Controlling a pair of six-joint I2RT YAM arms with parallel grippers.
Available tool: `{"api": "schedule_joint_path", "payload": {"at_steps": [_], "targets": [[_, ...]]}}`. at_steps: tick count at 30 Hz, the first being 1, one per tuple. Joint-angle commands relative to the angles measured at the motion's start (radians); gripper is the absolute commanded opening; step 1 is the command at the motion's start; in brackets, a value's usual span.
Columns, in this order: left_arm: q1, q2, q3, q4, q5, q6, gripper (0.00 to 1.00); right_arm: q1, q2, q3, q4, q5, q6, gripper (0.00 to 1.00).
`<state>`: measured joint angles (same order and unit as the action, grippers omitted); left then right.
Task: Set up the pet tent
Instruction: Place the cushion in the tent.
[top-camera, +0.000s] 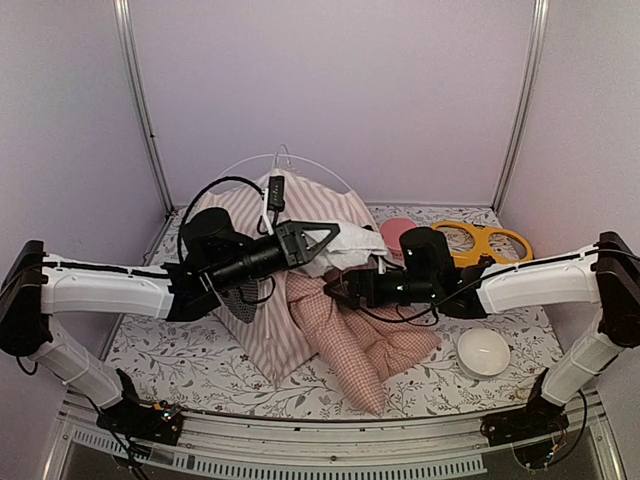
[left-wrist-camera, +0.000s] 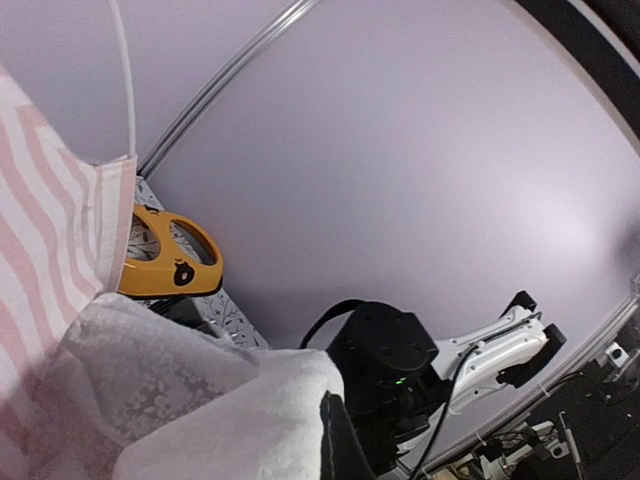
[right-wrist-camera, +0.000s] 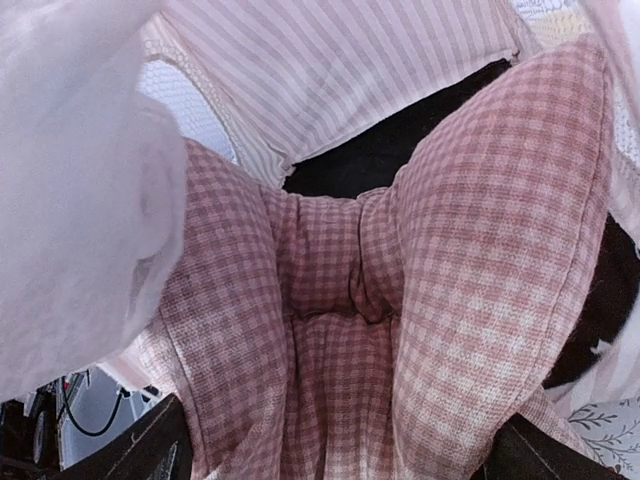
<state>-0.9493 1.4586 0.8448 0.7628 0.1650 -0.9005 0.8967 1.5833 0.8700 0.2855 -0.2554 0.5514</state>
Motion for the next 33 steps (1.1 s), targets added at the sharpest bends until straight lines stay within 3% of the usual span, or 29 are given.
{"api": "schedule_joint_path", "payload": {"at_steps": [1, 9, 16, 27, 33], "targets": [[-0.009, 0.009, 0.024, -0.278, -0.159, 0.043, 0.00, 0.007, -0.082, -0.049, 0.105, 0.013, -0.036, 0.94], [-0.038, 0.031, 0.053, -0.367, -0.247, 0.083, 0.00, 0.009, -0.131, -0.082, 0.068, 0.050, -0.057, 0.96], [-0.049, 0.035, 0.067, -0.378, -0.263, 0.097, 0.00, 0.010, -0.153, -0.017, -0.245, 0.273, -0.040, 1.00], [-0.055, 0.038, 0.088, -0.378, -0.263, 0.114, 0.00, 0.004, -0.301, -0.170, -0.321, 0.282, -0.039, 0.99], [-0.062, 0.046, 0.100, -0.361, -0.242, 0.129, 0.00, -0.002, -0.286, -0.263, -0.305, 0.274, -0.031, 0.99]]}}
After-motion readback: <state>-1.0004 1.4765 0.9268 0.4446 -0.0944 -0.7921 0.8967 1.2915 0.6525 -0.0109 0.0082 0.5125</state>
